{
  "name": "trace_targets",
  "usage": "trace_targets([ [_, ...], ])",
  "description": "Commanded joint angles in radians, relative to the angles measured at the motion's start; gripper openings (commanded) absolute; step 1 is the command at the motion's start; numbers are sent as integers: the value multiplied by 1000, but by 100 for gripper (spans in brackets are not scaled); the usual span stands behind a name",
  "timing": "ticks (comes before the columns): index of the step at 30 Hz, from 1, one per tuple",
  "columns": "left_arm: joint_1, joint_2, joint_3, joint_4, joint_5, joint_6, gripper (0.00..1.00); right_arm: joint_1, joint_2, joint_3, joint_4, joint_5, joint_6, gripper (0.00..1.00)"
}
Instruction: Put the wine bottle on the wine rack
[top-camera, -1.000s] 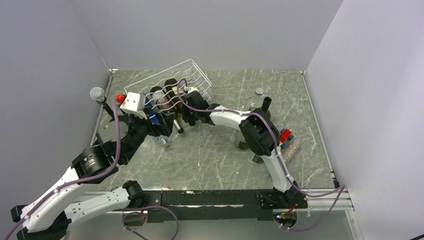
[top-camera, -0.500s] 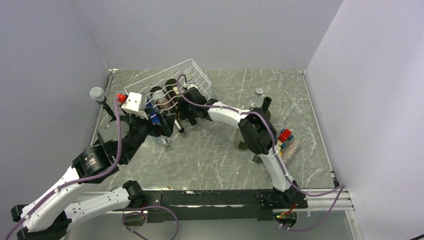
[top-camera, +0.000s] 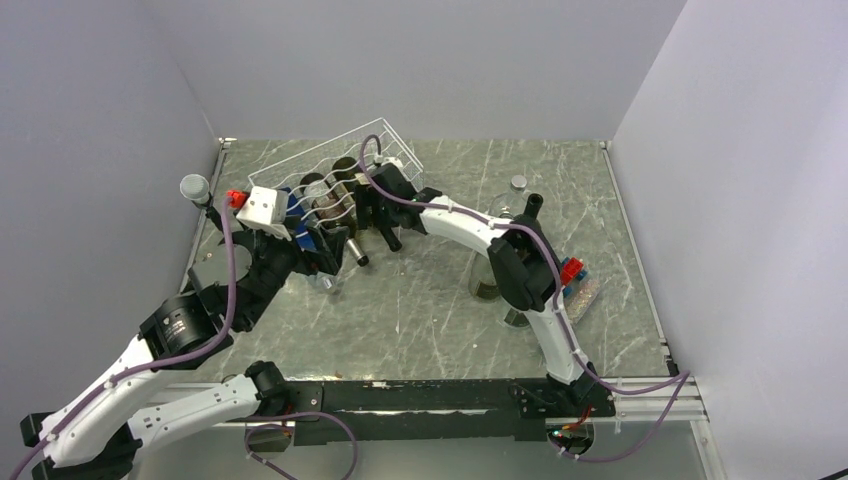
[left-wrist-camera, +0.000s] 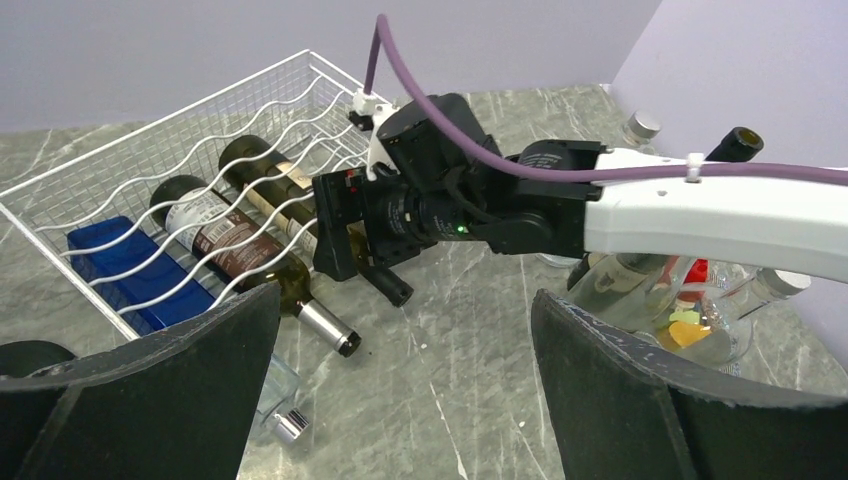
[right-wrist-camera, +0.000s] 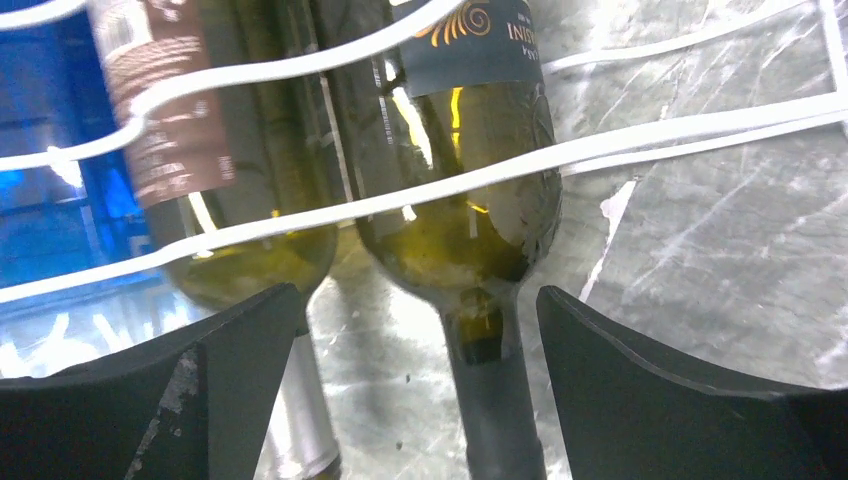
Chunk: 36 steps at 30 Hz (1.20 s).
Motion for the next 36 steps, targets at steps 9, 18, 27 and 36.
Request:
trace_targets([
  [9,-1,-46,54,-9,10,18,99,50,-434,-91,-81,186,-56,92],
  [18,-1,-99,29,8,50,-11,99,56,-798,-108,-209,136,-145,91],
  [27,-1,-74,11,44,81,11,99,56,-1026,-148,-352,222,-213,91],
  [36,-1,-42,-40,108,135,37,99,48,-1120,-338,-530,529,-120,88],
])
